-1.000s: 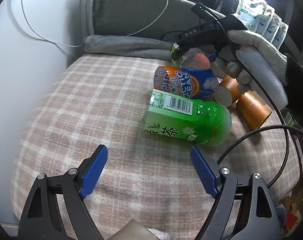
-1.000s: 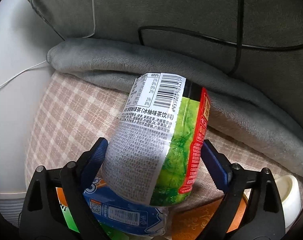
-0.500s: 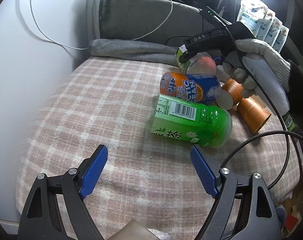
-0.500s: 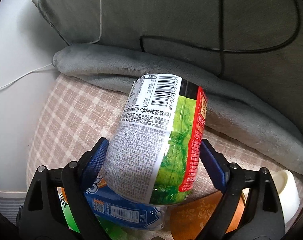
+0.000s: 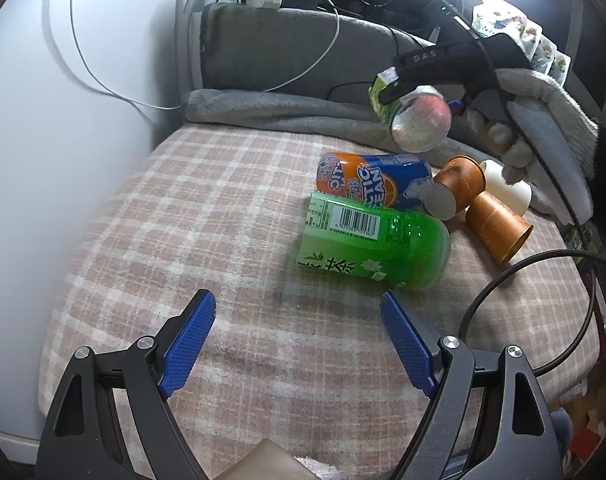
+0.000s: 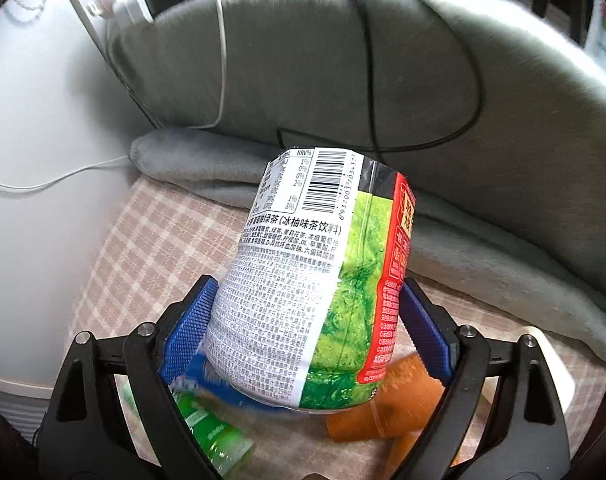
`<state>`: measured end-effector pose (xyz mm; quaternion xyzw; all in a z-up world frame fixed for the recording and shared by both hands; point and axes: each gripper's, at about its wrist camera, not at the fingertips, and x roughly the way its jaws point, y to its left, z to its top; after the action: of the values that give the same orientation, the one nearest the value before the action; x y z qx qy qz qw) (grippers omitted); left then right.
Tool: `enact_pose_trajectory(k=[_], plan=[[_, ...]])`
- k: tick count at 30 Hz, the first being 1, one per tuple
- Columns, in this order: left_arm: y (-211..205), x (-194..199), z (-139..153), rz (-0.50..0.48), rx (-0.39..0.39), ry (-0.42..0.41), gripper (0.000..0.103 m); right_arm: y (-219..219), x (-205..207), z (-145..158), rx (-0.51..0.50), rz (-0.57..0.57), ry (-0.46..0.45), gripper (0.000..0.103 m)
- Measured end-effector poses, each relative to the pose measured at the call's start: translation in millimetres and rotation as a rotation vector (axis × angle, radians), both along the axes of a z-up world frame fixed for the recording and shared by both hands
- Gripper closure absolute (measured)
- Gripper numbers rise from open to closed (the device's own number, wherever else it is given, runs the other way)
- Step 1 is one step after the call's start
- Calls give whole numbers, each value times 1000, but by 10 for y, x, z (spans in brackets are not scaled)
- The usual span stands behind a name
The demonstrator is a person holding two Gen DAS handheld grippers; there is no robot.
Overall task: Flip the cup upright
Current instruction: 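Lift the cup with the right gripper and carry it toward the left gripper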
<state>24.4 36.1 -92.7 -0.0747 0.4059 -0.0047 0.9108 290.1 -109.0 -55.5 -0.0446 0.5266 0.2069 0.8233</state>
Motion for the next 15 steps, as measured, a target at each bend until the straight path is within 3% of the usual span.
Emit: enact_pose_trajectory(k=[9, 15], plan=[[-13, -138, 84, 1, 17, -30, 19, -266, -462, 298, 30, 12, -44, 11], [-44, -209, 130, -8, 18, -43, 19, -450, -837, 332, 47, 16, -55, 11]])
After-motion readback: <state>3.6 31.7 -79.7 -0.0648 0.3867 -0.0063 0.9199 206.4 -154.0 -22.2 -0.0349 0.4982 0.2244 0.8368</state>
